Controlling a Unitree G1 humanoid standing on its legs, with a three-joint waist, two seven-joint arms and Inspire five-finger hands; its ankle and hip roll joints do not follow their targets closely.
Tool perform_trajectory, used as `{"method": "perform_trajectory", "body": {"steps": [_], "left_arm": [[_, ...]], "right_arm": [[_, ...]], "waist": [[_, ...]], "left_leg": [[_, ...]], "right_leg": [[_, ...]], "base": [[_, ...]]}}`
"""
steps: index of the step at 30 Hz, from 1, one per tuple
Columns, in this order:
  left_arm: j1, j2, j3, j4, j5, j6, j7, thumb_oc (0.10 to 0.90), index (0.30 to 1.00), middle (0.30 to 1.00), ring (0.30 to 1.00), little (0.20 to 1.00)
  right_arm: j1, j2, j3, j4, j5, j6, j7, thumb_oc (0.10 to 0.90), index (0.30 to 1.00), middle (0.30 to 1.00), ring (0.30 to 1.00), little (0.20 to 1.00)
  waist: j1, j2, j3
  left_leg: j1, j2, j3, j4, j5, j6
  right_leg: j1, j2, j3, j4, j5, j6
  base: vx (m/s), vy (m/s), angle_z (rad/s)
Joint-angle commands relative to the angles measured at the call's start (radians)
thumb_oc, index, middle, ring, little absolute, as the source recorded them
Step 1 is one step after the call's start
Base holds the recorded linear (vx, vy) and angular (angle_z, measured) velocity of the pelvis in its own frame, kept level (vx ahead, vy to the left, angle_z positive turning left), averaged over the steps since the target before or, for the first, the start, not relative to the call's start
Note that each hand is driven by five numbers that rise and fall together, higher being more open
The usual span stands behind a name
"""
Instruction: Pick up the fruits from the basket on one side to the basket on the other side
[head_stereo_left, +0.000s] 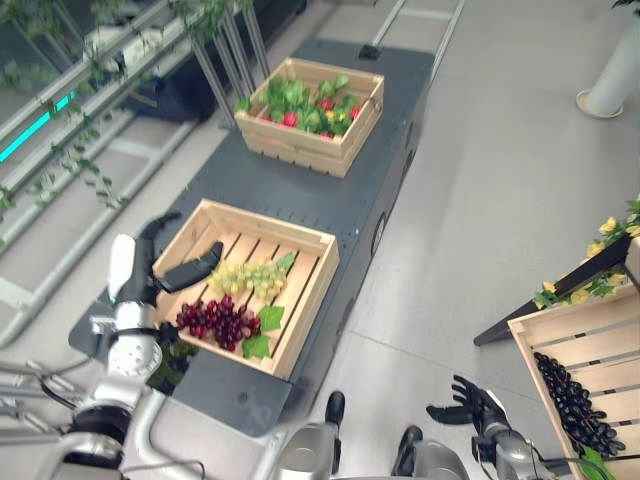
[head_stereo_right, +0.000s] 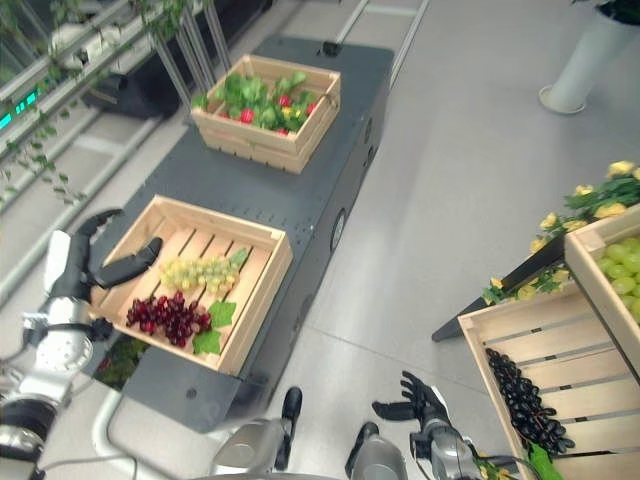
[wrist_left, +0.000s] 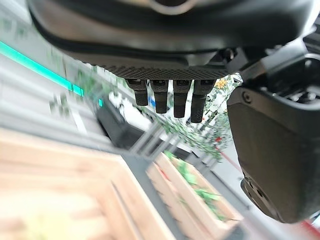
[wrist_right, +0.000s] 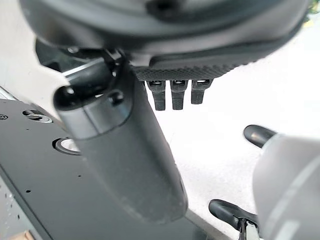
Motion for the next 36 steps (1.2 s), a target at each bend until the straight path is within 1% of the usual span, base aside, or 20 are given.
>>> {"method": "perform_trajectory", "body": {"steps": [1,2,4,5,7,9,10,12,14,18,21,24,28,32,36], "left_arm": [[-0.096,0.091,0.059,-0.026,0.104,0.006,0.134,0.8,0.9,0.9,0.9,0.9],[-0.119,0.115,0.033,-0.013,0.181,0.035,0.154,0.8,0.9,0.9,0.9,0.9],[-0.16,0.156,-0.024,0.006,0.278,0.072,0.186,0.8,0.9,0.9,0.9,0.9],[-0.19,0.19,-0.07,0.02,0.343,0.099,0.205,0.8,0.9,0.9,0.9,0.9],[-0.206,0.205,-0.091,0.026,0.389,0.115,0.21,0.8,0.9,0.9,0.9,0.9],[-0.238,0.238,-0.142,0.032,0.416,0.139,0.19,0.8,0.9,0.9,0.9,0.9],[-0.253,0.252,-0.183,0.033,0.428,0.162,0.173,0.8,0.9,0.9,0.9,0.9],[-0.255,0.261,-0.216,0.021,0.435,0.198,0.144,0.8,0.9,0.9,0.9,0.9],[-0.243,0.262,-0.228,0.022,0.429,0.226,0.127,0.8,0.9,0.9,0.9,0.9],[-0.234,0.266,-0.233,0.035,0.467,0.235,0.108,0.8,0.9,0.9,0.9,0.9],[-0.242,0.273,-0.246,0.042,0.491,0.243,0.088,0.8,0.9,0.9,0.9,0.9],[-0.255,0.291,-0.292,0.042,0.563,0.257,0.024,0.8,0.9,0.9,0.9,0.9],[-0.25,0.302,-0.308,0.033,0.567,0.269,0.003,0.8,0.9,0.9,0.9,0.9],[-0.274,0.316,-0.335,0.031,0.577,0.295,-0.025,0.8,0.9,0.9,0.9,0.9],[-0.315,0.339,-0.374,0.006,0.622,0.327,-0.046,0.8,0.9,0.9,0.9,0.9]], "right_arm": [[-0.016,-0.011,0.037,-0.082,0.071,-0.082,0.044,0.8,0.9,0.9,0.9,0.9],[-0.03,-0.017,0.041,-0.091,0.073,-0.083,0.05,0.8,0.9,0.9,0.9,0.9],[-0.051,-0.029,0.051,-0.104,0.077,-0.086,0.054,0.8,0.9,0.9,0.9,0.9],[-0.065,-0.04,0.056,-0.108,0.084,-0.085,0.056,0.8,0.9,0.9,0.9,0.9],[-0.071,-0.047,0.057,-0.11,0.084,-0.084,0.056,0.8,0.9,0.9,0.9,0.9],[-0.085,-0.059,0.052,-0.104,0.084,-0.087,0.054,0.8,0.9,0.9,0.9,0.9],[-0.094,-0.068,0.049,-0.101,0.082,-0.086,0.048,0.8,0.9,0.9,0.9,0.9],[-0.104,-0.082,0.04,-0.099,0.081,-0.08,0.041,0.8,0.9,0.9,0.9,0.9],[-0.111,-0.094,0.032,-0.099,0.086,-0.079,0.049,0.8,0.9,0.9,0.9,0.9],[-0.115,-0.105,0.031,-0.117,0.099,-0.077,0.066,0.8,0.9,0.9,0.9,0.9],[-0.117,-0.109,0.033,-0.124,0.105,-0.076,0.072,0.8,0.9,0.9,0.9,0.9],[-0.122,-0.115,0.044,-0.147,0.119,-0.073,0.089,0.8,0.9,0.9,0.9,0.9],[-0.126,-0.122,0.054,-0.167,0.131,-0.073,0.093,0.8,0.9,0.9,0.9,0.9],[-0.135,-0.128,0.058,-0.171,0.148,-0.074,0.099,0.8,0.9,0.9,0.9,0.9],[-0.136,-0.131,0.059,-0.174,0.161,-0.071,0.093,0.8,0.9,0.9,0.9,0.9]], "waist": [[-0.01,0.007,0.008],[-0.011,0.003,0.024],[-0.013,-0.003,0.047],[-0.014,-0.006,0.064],[-0.015,-0.007,0.067],[-0.017,-0.005,0.084],[-0.02,-0.003,0.095],[-0.024,0.001,0.103],[-0.027,0.003,0.118],[-0.031,-0.001,0.137],[-0.032,-0.005,0.139],[-0.034,-0.015,0.139],[-0.033,-0.021,0.139],[-0.032,-0.029,0.139],[-0.029,-0.043,0.139]], "left_leg": [[-0.051,-0.043,0.07,0.206,-0.204,0.057],[-0.086,-0.037,0.084,0.246,-0.216,0.059],[-0.135,-0.033,0.101,0.304,-0.236,0.062],[-0.165,-0.031,0.111,0.348,-0.252,0.066],[-0.183,-0.029,0.113,0.364,-0.257,0.068],[-0.214,-0.03,0.119,0.414,-0.276,0.072],[-0.237,-0.031,0.121,0.442,-0.285,0.074],[-0.265,-0.033,0.126,0.474,-0.296,0.076],[-0.292,-0.03,0.133,0.504,-0.304,0.076],[-0.325,-0.022,0.139,0.535,-0.31,0.077],[-0.343,-0.02,0.14,0.547,-0.313,0.078],[-0.387,-0.014,0.142,0.56,-0.317,0.08],[-0.413,-0.01,0.143,0.557,-0.311,0.076],[-0.446,-0.006,0.142,0.562,-0.309,0.075],[-0.474,-0.003,0.137,0.564,-0.309,0.075]], "right_leg": [[-0.023,0.027,0.012,0.102,-0.016,-0.053],[-0.055,0.022,0.013,0.149,-0.034,-0.06],[-0.097,0.014,0.013,0.211,-0.059,-0.072],[-0.125,0.008,0.018,0.255,-0.074,-0.077],[-0.142,0.006,0.02,0.271,-0.08,-0.079],[-0.17,0.002,0.029,0.312,-0.094,-0.083],[-0.19,0.001,0.035,0.336,-0.102,-0.086],[-0.217,0.0,0.039,0.363,-0.11,-0.089],[-0.242,-0.002,0.046,0.387,-0.116,-0.092],[-0.278,-0.005,0.055,0.41,-0.114,-0.089],[-0.296,-0.004,0.059,0.417,-0.115,-0.089],[-0.345,0.0,0.063,0.426,-0.111,-0.087],[-0.374,0.006,0.066,0.422,-0.104,-0.084],[-0.407,0.009,0.066,0.424,-0.1,-0.084],[-0.439,0.009,0.062,0.429,-0.09,-0.079]], "base": [[-0.11,0.064,0.06],[-0.1,0.058,0.09],[-0.09,0.067,0.06],[-0.06,0.062,0.04],[-0.03,0.053,-0.02],[-0.03,0.064,-0.05],[-0.04,0.077,-0.08],[-0.02,0.086,-0.05],[-0.02,0.096,0.05],[-0.02,0.064,0.04],[-0.01,0.034,-0.01],[0.0,0.058,0.01],[-0.01,0.037,0.01],[0.0,0.0,0.0],[0.0,0.012,0.03]]}}
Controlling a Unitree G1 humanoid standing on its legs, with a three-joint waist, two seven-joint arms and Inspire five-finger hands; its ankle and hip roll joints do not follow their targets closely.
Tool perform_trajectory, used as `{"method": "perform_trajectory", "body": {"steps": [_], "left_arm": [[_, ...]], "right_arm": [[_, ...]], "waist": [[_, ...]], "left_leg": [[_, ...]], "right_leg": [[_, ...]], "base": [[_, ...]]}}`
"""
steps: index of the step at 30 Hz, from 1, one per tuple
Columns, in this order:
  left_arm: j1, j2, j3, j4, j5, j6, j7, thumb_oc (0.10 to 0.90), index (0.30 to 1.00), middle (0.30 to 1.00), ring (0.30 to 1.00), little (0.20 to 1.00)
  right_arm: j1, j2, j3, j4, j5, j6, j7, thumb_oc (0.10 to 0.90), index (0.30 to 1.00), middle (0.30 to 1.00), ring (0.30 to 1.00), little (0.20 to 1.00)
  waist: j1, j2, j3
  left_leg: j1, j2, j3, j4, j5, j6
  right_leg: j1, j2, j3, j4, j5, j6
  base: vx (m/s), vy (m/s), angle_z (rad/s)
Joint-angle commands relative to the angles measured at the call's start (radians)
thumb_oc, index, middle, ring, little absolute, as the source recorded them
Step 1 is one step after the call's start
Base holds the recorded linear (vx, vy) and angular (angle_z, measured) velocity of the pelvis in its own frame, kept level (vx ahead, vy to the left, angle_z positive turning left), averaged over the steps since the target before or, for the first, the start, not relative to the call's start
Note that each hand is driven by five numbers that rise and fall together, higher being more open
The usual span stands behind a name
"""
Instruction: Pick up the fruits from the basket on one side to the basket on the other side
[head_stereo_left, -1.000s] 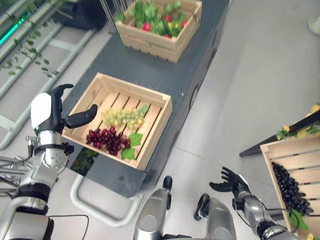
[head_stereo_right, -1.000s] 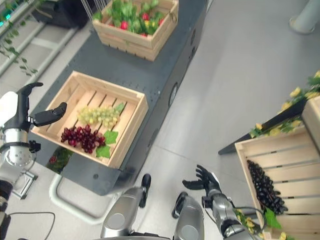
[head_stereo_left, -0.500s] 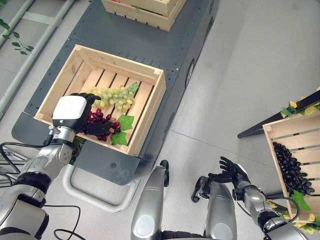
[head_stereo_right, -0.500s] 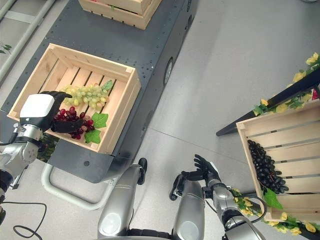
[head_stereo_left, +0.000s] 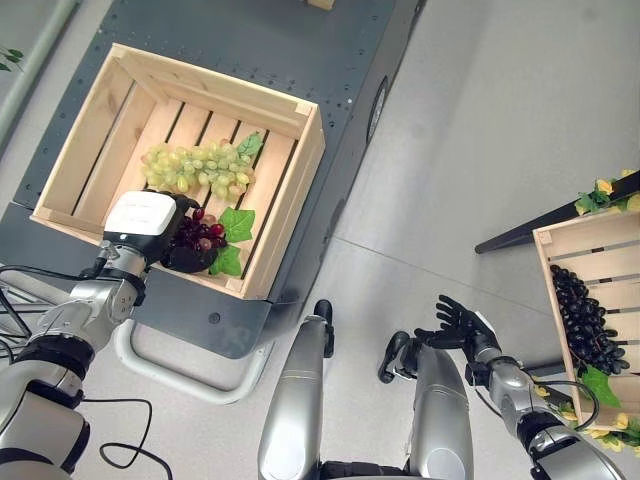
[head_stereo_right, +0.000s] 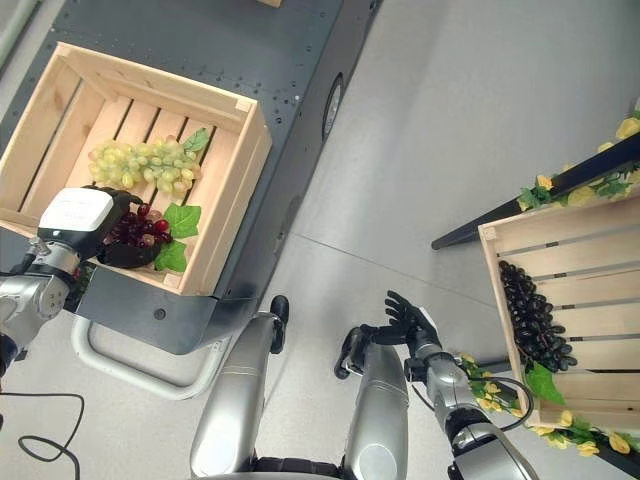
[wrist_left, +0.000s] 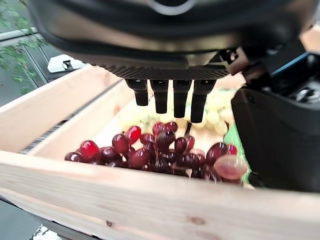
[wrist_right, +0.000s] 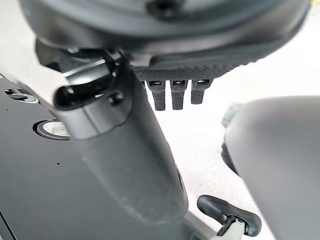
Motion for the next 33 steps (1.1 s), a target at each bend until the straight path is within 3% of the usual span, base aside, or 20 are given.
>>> {"method": "perform_trajectory", "body": {"steps": [1,7,14,19,20,23,30,31,32,33], "left_arm": [[-0.057,0.147,0.031,-0.034,0.063,0.073,-0.002,0.8,0.9,0.9,0.9,0.9],[-0.152,0.182,-0.064,-0.064,0.109,0.187,-0.104,0.8,0.9,0.9,0.9,0.9],[-0.351,0.233,-0.258,-0.136,0.219,0.306,-0.445,0.8,0.9,0.9,0.9,0.9],[-0.464,0.248,-0.359,-0.167,0.276,0.349,-0.608,0.8,0.9,0.9,0.9,0.9],[-0.515,0.256,-0.401,-0.185,0.305,0.382,-0.708,0.8,0.9,0.9,0.9,0.9],[-0.567,0.263,-0.442,-0.206,0.287,0.451,-0.817,0.8,0.9,0.9,0.9,0.9],[-0.606,0.254,-0.46,-0.202,0.306,0.465,-0.908,0.8,0.9,0.9,0.9,0.9],[-0.6,0.251,-0.457,-0.196,0.31,0.457,-0.912,0.748,0.822,0.822,0.822,0.822],[-0.596,0.25,-0.454,-0.195,0.309,0.457,-0.908,0.566,0.549,0.549,0.549,0.549],[-0.592,0.249,-0.451,-0.194,0.31,0.455,-0.901,0.566,0.549,0.549,0.549,0.549]], "right_arm": [[0.035,-0.048,-0.01,-0.031,0.065,-0.069,0.019,0.8,0.9,0.9,0.9,0.9],[0.028,-0.058,0.0,-0.041,0.107,-0.069,0.028,0.8,0.9,0.9,0.9,0.9],[0.018,-0.059,0.006,-0.038,0.155,-0.08,0.046,0.8,0.9,0.9,0.9,0.9],[0.02,-0.053,0.006,-0.029,0.175,-0.091,0.069,0.8,0.9,0.9,0.9,0.9],[0.019,-0.052,0.004,-0.021,0.182,-0.098,0.08,0.8,0.9,0.9,0.9,0.9],[0.023,-0.047,-0.005,-0.01,0.199,-0.106,0.095,0.8,0.9,0.9,0.9,0.9],[0.027,-0.034,-0.023,0.005,0.215,-0.113,0.103,0.8,0.9,0.9,0.9,0.9],[0.028,-0.031,-0.022,0.004,0.216,-0.117,0.098,0.8,0.9,0.9,0.9,0.9],[0.028,-0.029,-0.021,0.005,0.216,-0.119,0.096,0.8,0.9,0.9,0.9,0.9],[0.028,-0.027,-0.023,0.004,0.217,-0.12,0.095,0.8,0.9,0.9,0.9,0.9]], "waist": [[0.016,-0.004,-0.014],[0.013,-0.022,-0.014],[0.005,-0.038,-0.014],[0.003,-0.046,-0.014],[0.002,-0.051,-0.014],[0.003,-0.058,-0.014],[0.01,-0.069,-0.014],[0.011,-0.07,-0.014],[0.011,-0.068,-0.014],[0.011,-0.068,-0.014]], "left_leg": [[0.101,-0.044,0.089,-0.05,-0.118,0.068],[0.061,-0.036,0.083,-0.051,-0.113,0.068],[0.0,-0.026,0.07,-0.061,-0.105,0.072],[-0.012,-0.021,0.066,-0.074,-0.101,0.072],[-0.015,-0.02,0.061,-0.08,-0.098,0.07],[-0.018,-0.02,0.053,-0.084,-0.098,0.069],[-0.015,-0.026,0.035,-0.101,-0.092,0.068],[-0.014,-0.028,0.032,-0.104,-0.092,0.067],[-0.014,-0.028,0.032,-0.107,-0.091,0.068],[-0.012,-0.029,0.031,-0.109,-0.092,0.069]], "right_leg": [[0.049,0.047,0.002,-0.059,0.065,-0.033],[0.014,0.05,-0.005,-0.069,0.088,-0.026],[-0.049,0.054,-0.008,-0.073,0.121,-0.008],[-0.064,0.055,-0.013,-0.08,0.133,0.001],[-0.066,0.056,-0.018,-0.086,0.139,0.006],[-0.067,0.056,-0.025,-0.089,0.145,0.01],[-0.067,0.057,-0.037,-0.094,0.167,0.024],[-0.069,0.056,-0.037,-0.094,0.171,0.026],[-0.071,0.056,-0.038,-0.093,0.173,0.027],[-0.072,0.055,-0.037,-0.092,0.174,0.028]], "base": [[0.01,0.019,0.08],[0.0,0.007,0.02],[-0.01,-0.006,0.04],[-0.01,-0.038,0.03],[0.0,-0.05,0.0],[0.01,-0.072,0.04],[0.01,-0.059,0.05],[0.0,0.0,0.0],[-0.01,-0.032,0.01],[0.0,0.0,0.0]]}}
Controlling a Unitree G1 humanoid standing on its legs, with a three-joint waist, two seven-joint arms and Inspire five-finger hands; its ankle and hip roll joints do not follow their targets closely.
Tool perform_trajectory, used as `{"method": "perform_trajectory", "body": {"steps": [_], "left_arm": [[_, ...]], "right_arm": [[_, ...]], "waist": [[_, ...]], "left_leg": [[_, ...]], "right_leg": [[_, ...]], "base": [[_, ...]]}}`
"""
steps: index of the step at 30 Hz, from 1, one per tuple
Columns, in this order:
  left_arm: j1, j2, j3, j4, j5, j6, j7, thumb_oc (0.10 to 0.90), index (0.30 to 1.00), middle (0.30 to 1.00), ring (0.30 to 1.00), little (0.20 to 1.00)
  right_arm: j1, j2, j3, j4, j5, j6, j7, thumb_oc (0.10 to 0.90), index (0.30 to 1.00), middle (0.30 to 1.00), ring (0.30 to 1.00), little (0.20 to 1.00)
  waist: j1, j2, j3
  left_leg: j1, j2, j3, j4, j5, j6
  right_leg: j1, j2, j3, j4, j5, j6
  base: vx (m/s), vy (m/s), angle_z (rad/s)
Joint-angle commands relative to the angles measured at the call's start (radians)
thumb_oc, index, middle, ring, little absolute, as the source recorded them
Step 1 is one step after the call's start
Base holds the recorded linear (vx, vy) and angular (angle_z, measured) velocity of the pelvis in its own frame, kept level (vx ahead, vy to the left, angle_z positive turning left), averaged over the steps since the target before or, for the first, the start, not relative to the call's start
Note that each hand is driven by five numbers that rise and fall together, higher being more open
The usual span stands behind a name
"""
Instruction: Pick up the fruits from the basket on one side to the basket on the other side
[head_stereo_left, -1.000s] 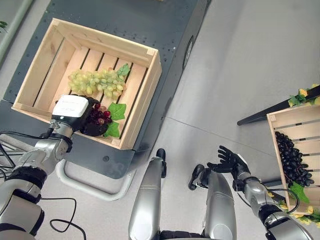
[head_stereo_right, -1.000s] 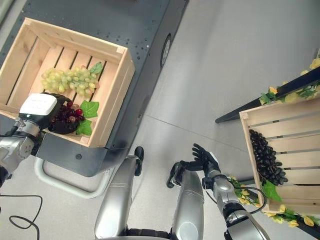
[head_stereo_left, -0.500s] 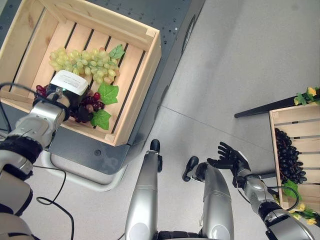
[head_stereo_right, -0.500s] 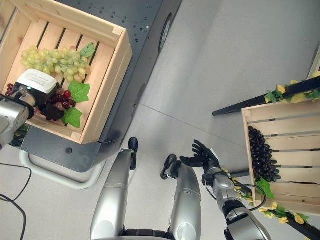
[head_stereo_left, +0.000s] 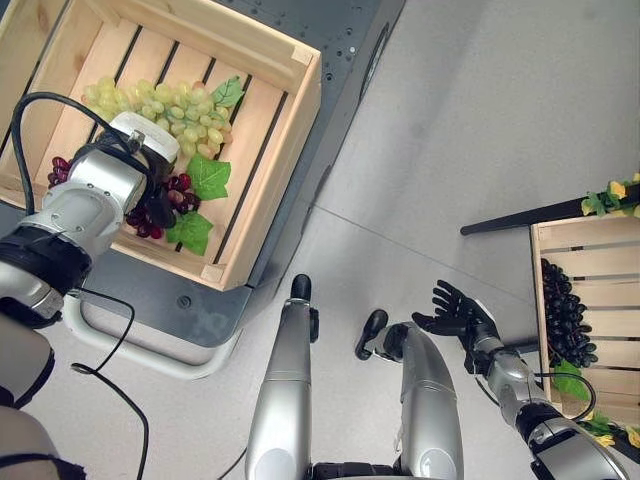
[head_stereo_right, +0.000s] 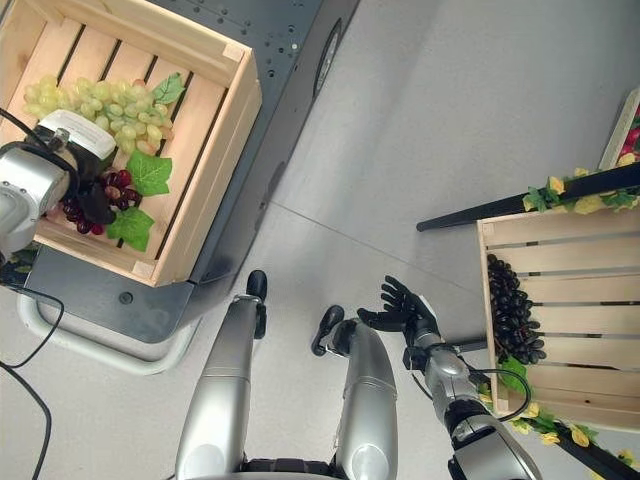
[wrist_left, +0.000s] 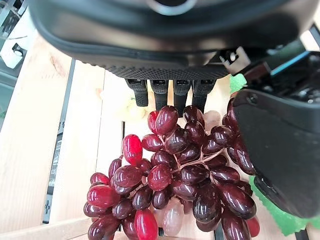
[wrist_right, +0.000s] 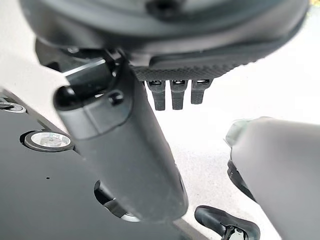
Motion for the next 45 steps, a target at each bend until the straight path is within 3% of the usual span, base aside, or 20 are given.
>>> {"method": "perform_trajectory", "body": {"steps": [1,4,15,18,19,21,22,24,25,26,28,32,39,45], "left_arm": [[-0.011,0.119,0.024,0.082,0.067,0.1,-0.051,0.4,0.3,0.3,0.3,0.3],[0.016,0.111,0.042,0.092,0.064,0.088,-0.018,0.4,0.3,0.3,0.3,0.3],[0.087,0.13,0.11,0.109,-0.028,-0.047,0.289,0.4,0.3,0.3,0.3,0.3],[0.129,0.15,0.154,0.106,-0.146,-0.026,0.398,0.4,0.3,0.3,0.3,0.3],[0.185,0.15,0.213,0.113,-0.286,-0.01,0.501,0.4,0.3,0.3,0.3,0.3],[0.242,0.141,0.287,0.132,-0.398,-0.009,0.567,0.4,0.3,0.3,0.3,0.3],[0.337,0.118,0.414,0.162,-0.549,-0.048,0.653,0.4,0.3,0.3,0.3,0.3],[0.407,0.095,0.515,0.185,-0.629,-0.096,0.701,0.4,0.3,0.3,0.3,0.3],[0.494,0.048,0.658,0.223,-0.729,-0.179,0.738,0.4,0.3,0.3,0.3,0.3],[0.5,0.049,0.664,0.221,-0.729,-0.179,0.738,0.4,0.3,0.3,0.3,0.3],[0.589,-0.035,0.825,0.267,-0.855,-0.29,0.736,0.4,0.3,0.3,0.3,0.3],[0.646,-0.104,0.942,0.278,-1.014,-0.355,0.689,0.4,0.3,0.3,0.3,0.3],[0.695,-0.152,1.001,0.254,-1.192,-0.375,0.617,0.4,0.3,0.3,0.3,0.3],[0.747,-0.214,1.057,0.135,-1.518,-0.32,0.463,0.4,0.3,0.3,0.3,0.3]], "right_arm": [[0.052,-0.021,-0.059,-0.001,0.064,-0.079,0.032,0.8,0.9,0.9,0.9,0.9],[0.055,-0.017,-0.061,0.001,0.068,-0.086,0.036,0.8,0.9,0.9,0.9,0.9],[0.069,-0.018,-0.095,-0.003,0.113,-0.09,0.036,0.8,0.9,0.9,0.9,0.9],[0.073,-0.02,-0.105,-0.005,0.096,-0.096,0.009,0.8,0.9,0.9,0.9,0.9],[0.082,-0.019,-0.108,-0.008,0.095,-0.099,0.003,0.8,0.9,0.9,0.9,0.9],[0.086,-0.014,-0.115,-0.012,0.093,-0.1,0.001,0.8,0.9,0.9,0.9,0.9],[0.101,-0.007,-0.121,-0.029,0.081,-0.098,-0.01,0.8,0.9,0.9,0.9,0.9],[0.108,-0.002,-0.125,-0.04,0.072,-0.098,-0.019,0.8,0.9,0.9,0.9,0.9],[0.119,0.011,-0.13,-0.063,0.061,-0.093,-0.035,0.8,0.9,0.9,0.9,0.9],[0.117,0.01,-0.128,-0.063,0.061,-0.093,-0.035,0.8,0.9,0.9,0.9,0.9],[0.133,0.037,-0.129,-0.105,0.03,-0.086,-0.064,0.8,0.9,0.9,0.9,0.9],[0.139,0.061,-0.118,-0.154,0.007,-0.075,-0.081,0.8,0.9,0.9,0.9,0.9],[0.166,0.072,-0.083,-0.243,-0.067,-0.094,-0.089,0.8,0.9,0.9,0.9,0.9],[0.218,0.084,-0.03,-0.456,-0.061,-0.008,-0.048,0.8,0.9,0.9,0.9,0.9]], "waist": [[0.023,0.011,-0.013],[0.022,0.013,-0.013],[0.019,0.042,-0.013],[0.024,0.055,-0.013],[0.028,0.061,-0.013],[0.032,0.062,-0.013],[0.038,0.065,-0.013],[0.041,0.067,-0.013],[0.046,0.067,-0.013],[0.043,0.067,-0.013],[0.047,0.066,-0.013],[0.043,0.065,-0.016],[0.03,0.082,-0.084],[0.015,0.104,-0.165]], "left_leg": [[0.145,-0.036,0.088,-0.14,-0.096,0.074],[0.153,-0.036,0.089,-0.141,-0.098,0.076],[0.198,-0.047,0.107,-0.133,-0.115,0.082],[0.223,-0.05,0.116,-0.135,-0.12,0.084],[0.249,-0.051,0.116,-0.139,-0.124,0.084],[0.264,-0.052,0.114,-0.144,-0.121,0.084],[0.295,-0.055,0.114,-0.157,-0.121,0.084],[0.314,-0.057,0.113,-0.167,-0.118,0.084],[0.349,-0.06,0.113,-0.185,-0.115,0.084],[0.346,-0.061,0.113,-0.186,-0.113,0.084],[0.419,-0.063,0.115,-0.222,-0.112,0.086],[0.527,-0.064,0.119,-0.283,-0.107,0.089],[0.638,-0.07,0.124,-0.361,-0.104,0.092],[0.774,-0.094,0.119,-0.462,-0.094,0.092]], "right_leg": [[0.026,0.029,0.011,-0.076,0.169,0.03],[0.033,0.028,0.009,-0.078,0.166,0.029],[0.059,0.025,0.027,-0.075,0.163,0.031],[0.077,0.02,0.029,-0.074,0.162,0.032],[0.101,0.017,0.032,-0.078,0.159,0.035],[0.115,0.016,0.032,-0.084,0.159,0.033],[0.143,0.016,0.034,-0.098,0.157,0.033],[0.159,0.015,0.033,-0.105,0.157,0.033],[0.19,0.013,0.03,-0.119,0.16,0.035],[0.188,0.013,0.029,-0.119,0.161,0.034],[0.248,0.011,0.031,-0.144,0.165,0.039],[0.34,0.013,0.042,-0.194,0.174,0.047],[0.431,0.015,0.053,-0.268,0.193,0.06],[0.56,0.023,0.066,-0.387,0.222,0.076]], "base": [[0.0,0.0,0.0],[0.0,0.0,0.0],[0.0,0.001,0.01],[-0.01,0.024,-0.04],[0.01,0.02,-0.04],[0.01,0.014,-0.07],[0.01,0.013,-0.11],[0.0,0.004,-0.07],[0.0,0.0,0.0],[0.0,0.0,0.0],[0.02,-0.004,-0.05],[0.02,0.001,-0.06],[0.05,0.009,-0.1],[0.09,-0.006,-0.07]]}}
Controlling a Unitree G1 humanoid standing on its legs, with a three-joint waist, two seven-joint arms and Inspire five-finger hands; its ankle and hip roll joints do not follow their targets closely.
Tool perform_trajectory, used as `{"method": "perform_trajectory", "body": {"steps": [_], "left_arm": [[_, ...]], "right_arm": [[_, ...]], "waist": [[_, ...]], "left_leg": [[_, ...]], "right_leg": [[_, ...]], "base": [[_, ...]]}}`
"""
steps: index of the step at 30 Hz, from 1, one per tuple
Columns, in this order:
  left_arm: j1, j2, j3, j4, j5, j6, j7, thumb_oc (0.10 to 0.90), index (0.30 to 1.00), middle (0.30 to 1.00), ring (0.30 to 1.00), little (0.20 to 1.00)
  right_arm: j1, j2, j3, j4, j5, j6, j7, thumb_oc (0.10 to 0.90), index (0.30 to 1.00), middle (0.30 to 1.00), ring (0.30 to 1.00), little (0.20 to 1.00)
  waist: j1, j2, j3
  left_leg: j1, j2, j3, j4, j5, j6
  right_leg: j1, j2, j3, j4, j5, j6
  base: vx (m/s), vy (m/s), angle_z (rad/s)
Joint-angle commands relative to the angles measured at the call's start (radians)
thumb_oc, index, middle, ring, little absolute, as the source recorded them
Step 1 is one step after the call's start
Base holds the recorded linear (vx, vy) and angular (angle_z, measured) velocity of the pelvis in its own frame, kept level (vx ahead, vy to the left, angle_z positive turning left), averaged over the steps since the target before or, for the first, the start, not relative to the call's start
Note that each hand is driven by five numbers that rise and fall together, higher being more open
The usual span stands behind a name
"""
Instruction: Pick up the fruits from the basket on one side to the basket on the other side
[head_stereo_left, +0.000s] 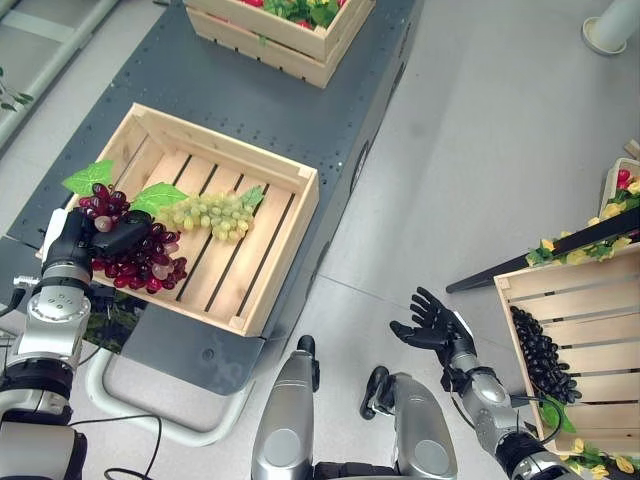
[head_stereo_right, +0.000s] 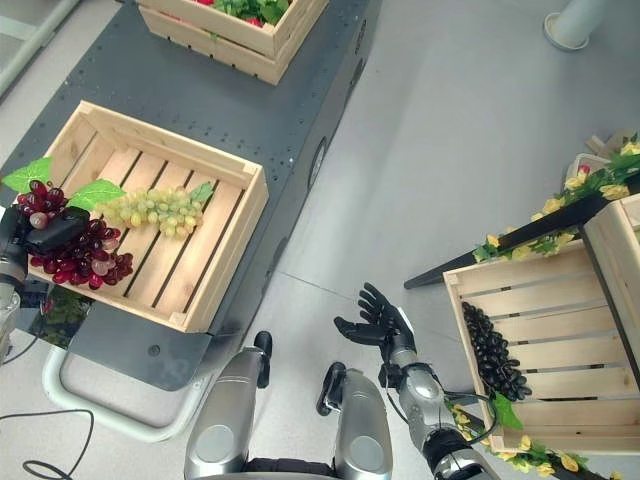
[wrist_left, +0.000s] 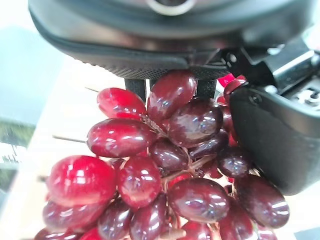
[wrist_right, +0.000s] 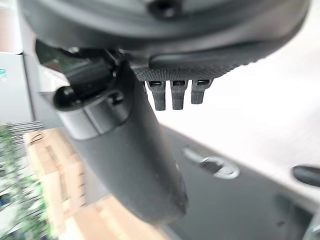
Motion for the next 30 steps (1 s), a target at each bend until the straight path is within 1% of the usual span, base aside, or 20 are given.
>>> {"method": "perform_trajectory", "body": {"steps": [1,2,4,7,9,10,11,13,14,16,19,20,21,22,23,24,27,28,29,30], "left_arm": [[-0.019,-0.021,0.114,-0.111,-0.192,-0.069,-0.04,0.4,0.3,0.3,0.3,0.3],[-0.025,-0.034,0.111,-0.14,-0.192,-0.08,-0.044,0.4,0.3,0.3,0.3,0.3],[-0.034,-0.041,0.104,-0.161,-0.191,-0.094,-0.051,0.4,0.3,0.3,0.3,0.3],[-0.052,-0.041,0.075,-0.225,-0.169,-0.128,-0.053,0.4,0.3,0.3,0.3,0.3],[-0.061,-0.039,0.064,-0.261,-0.164,-0.131,-0.052,0.4,0.3,0.3,0.3,0.3],[-0.076,-0.044,0.04,-0.307,-0.152,-0.126,-0.043,0.4,0.3,0.3,0.3,0.3],[-0.084,-0.052,0.024,-0.338,-0.143,-0.124,-0.042,0.4,0.3,0.3,0.3,0.3],[-0.109,-0.053,-0.002,-0.368,-0.142,-0.116,-0.049,0.4,0.3,0.3,0.3,0.3],[-0.112,-0.053,-0.005,-0.37,-0.145,-0.117,-0.051,0.4,0.3,0.3,0.3,0.3],[-0.165,-0.058,-0.046,-0.392,-0.155,-0.103,-0.053,0.4,0.3,0.3,0.3,0.3],[-0.199,-0.066,-0.076,-0.414,-0.167,-0.097,-0.052,0.4,0.3,0.3,0.3,0.3],[-0.219,-0.067,-0.09,-0.422,-0.178,-0.088,-0.051,0.4,0.3,0.3,0.3,0.3],[-0.239,-0.072,-0.103,-0.424,-0.176,-0.089,-0.046,0.4,0.3,0.3,0.3,0.3],[-0.24,-0.072,-0.104,-0.424,-0.176,-0.089,-0.046,0.4,0.3,0.3,0.3,0.3],[-0.292,-0.079,-0.137,-0.416,-0.194,-0.096,-0.04,0.4,0.3,0.3,0.3,0.3],[-0.3,-0.081,-0.141,-0.414,-0.2,-0.1,-0.042,0.4,0.3,0.3,0.3,0.3],[-0.411,-0.132,-0.212,-0.384,-0.241,-0.11,-0.036,0.4,0.3,0.3,0.3,0.3],[-0.412,-0.132,-0.212,-0.384,-0.241,-0.11,-0.036,0.4,0.3,0.3,0.3,0.3],[-0.436,-0.171,-0.236,-0.387,-0.258,-0.115,-0.03,0.4,0.3,0.3,0.3,0.3],[-0.443,-0.183,-0.242,-0.39,-0.262,-0.117,-0.029,0.4,0.3,0.3,0.3,0.3]], "right_arm": [[0.031,-0.023,0.014,-0.131,-0.009,-0.014,0.035,0.8,0.9,0.9,0.9,0.9],[0.039,-0.02,0.029,-0.184,0.001,-0.004,0.033,0.8,0.9,0.9,0.9,0.9],[0.041,-0.019,0.044,-0.229,0.001,-0.008,0.023,0.8,0.9,0.9,0.9,0.9],[0.043,-0.013,0.062,-0.303,-0.024,-0.043,-0.016,0.8,0.9,0.9,0.9,0.9],[0.039,-0.012,0.065,-0.322,-0.033,-0.05,-0.031,0.8,0.9,0.9,0.9,0.9],[0.034,-0.007,0.072,-0.339,-0.03,-0.047,-0.047,0.8,0.9,0.9,0.9,0.9],[0.032,-0.002,0.076,-0.352,-0.022,-0.051,-0.046,0.8,0.9,0.9,0.9,0.9],[0.025,0.0,0.085,-0.37,-0.015,-0.038,-0.039,0.8,0.9,0.9,0.9,0.9],[0.024,0.001,0.085,-0.371,-0.012,-0.038,-0.034,0.8,0.9,0.9,0.9,0.9],[-0.001,0.0,0.098,-0.388,0.01,-0.02,-0.026,0.8,0.9,0.9,0.9,0.9],[-0.032,0.0,0.098,-0.406,0.014,-0.001,-0.02,0.8,0.9,0.9,0.9,0.9],[-0.051,-0.004,0.098,-0.419,0.011,0.016,-0.019,0.8,0.9,0.9,0.9,0.9],[-0.067,-0.006,0.098,-0.431,0.011,0.018,-0.001,0.8,0.9,0.9,0.9,0.9],[-0.067,-0.006,0.097,-0.431,0.011,0.018,0.0,0.8,0.9,0.9,0.9,0.9],[-0.108,-0.022,0.097,-0.465,0.014,0.034,0.02,0.8,0.9,0.9,0.9,0.9],[-0.114,-0.024,0.097,-0.47,0.01,0.032,0.023,0.8,0.9,0.9,0.9,0.9],[-0.218,-0.045,0.097,-0.482,0.022,0.097,-0.015,0.8,0.9,0.9,0.9,0.9],[-0.218,-0.045,0.096,-0.482,0.022,0.098,-0.015,0.8,0.9,0.9,0.9,0.9],[-0.264,-0.051,0.1,-0.49,0.017,0.137,-0.015,0.8,0.9,0.9,0.9,0.9],[-0.278,-0.059,0.099,-0.5,0.02,0.161,-0.009,0.8,0.9,0.9,0.9,0.9]], "waist": [[-0.019,0.086,-0.168],[-0.025,0.086,-0.182],[-0.028,0.088,-0.203],[-0.036,0.094,-0.238],[-0.038,0.098,-0.259],[-0.04,0.102,-0.284],[-0.042,0.106,-0.302],[-0.043,0.11,-0.329],[-0.043,0.11,-0.33],[-0.048,0.113,-0.359],[-0.052,0.114,-0.377],[-0.054,0.115,-0.389],[-0.055,0.117,-0.399],[-0.055,0.117,-0.399],[-0.058,0.116,-0.413],[-0.058,0.116,-0.414],[-0.068,0.109,-0.434],[-0.068,0.109,-0.434],[-0.079,0.107,-0.441],[-0.082,0.107,-0.444]], "left_leg": [[0.206,-0.097,0.021,-0.194,-0.087,0.069],[0.24,-0.102,0.019,-0.224,-0.08,0.065],[0.259,-0.104,0.018,-0.252,-0.07,0.058],[0.294,-0.11,0.003,-0.298,-0.052,0.046],[0.303,-0.109,-0.004,-0.321,-0.039,0.042],[0.319,-0.109,-0.012,-0.358,-0.022,0.036],[0.331,-0.108,-0.017,-0.386,-0.008,0.031],[0.348,-0.11,-0.027,-0.431,0.012,0.024],[0.35,-0.11,-0.028,-0.434,0.014,0.024],[0.369,-0.113,-0.032,-0.477,0.029,0.017],[0.383,-0.112,-0.025,-0.508,0.039,0.013],[0.389,-0.109,-0.02,-0.533,0.05,0.009],[0.394,-0.108,-0.022,-0.561,0.065,0.003],[0.395,-0.108,-0.022,-0.563,0.066,0.003],[0.396,-0.106,-0.031,-0.6,0.087,-0.006],[0.394,-0.106,-0.032,-0.6,0.088,-0.007],[0.38,-0.105,-0.045,-0.6,0.09,-0.013],[0.38,-0.105,-0.044,-0.6,0.09,-0.013],[0.386,-0.1,-0.03,-0.6,0.086,-0.012],[0.387,-0.098,-0.024,-0.6,0.085,-0.014]], "right_leg": [[0.042,0.011,0.005,-0.098,0.17,0.021],[0.077,0.018,0.009,-0.142,0.175,0.023],[0.104,0.029,0.01,-0.192,0.181,0.023],[0.156,0.055,0.02,-0.276,0.185,0.017],[0.171,0.065,0.025,-0.318,0.191,0.013],[0.194,0.074,0.028,-0.37,0.198,0.008],[0.209,0.081,0.03,-0.405,0.202,0.005],[0.236,0.092,0.035,-0.468,0.217,0.003],[0.239,0.093,0.035,-0.473,0.218,0.003],[0.264,0.103,0.046,-0.548,0.246,0.003],[0.281,0.11,0.052,-0.603,0.275,0.005],[0.289,0.113,0.053,-0.629,0.288,0.006],[0.297,0.118,0.051,-0.655,0.301,0.006],[0.298,0.118,0.051,-0.657,0.302,0.006],[0.309,0.126,0.046,-0.689,0.316,0.007],[0.31,0.126,0.045,-0.692,0.318,0.007],[0.307,0.134,0.04,-0.695,0.316,0.003],[0.307,0.134,0.04,-0.695,0.316,0.003],[0.309,0.135,0.043,-0.695,0.313,-0.001],[0.31,0.136,0.043,-0.695,0.312,-0.003]], "base": [[0.06,-0.047,-0.07],[0.06,-0.048,-0.09],[0.05,-0.056,-0.06],[0.05,-0.077,-0.06],[0.03,-0.083,-0.04],[0.04,-0.099,-0.06],[0.05,-0.109,-0.08],[0.03,-0.083,-0.11],[0.01,-0.097,-0.17],[0.0,-0.093,-0.13],[-0.01,-0.074,-0.04],[-0.02,-0.073,-0.04],[-0.01,-0.064,-0.04],[-0.03,-0.102,-0.06],[-0.03,-0.082,-0.08],[-0.05,-0.11,-0.08],[-0.04,-0.083,-0.04],[-0.01,-0.056,-0.04],[-0.01,-0.048,-0.02],[-0.01,-0.063,-0.04]]}}
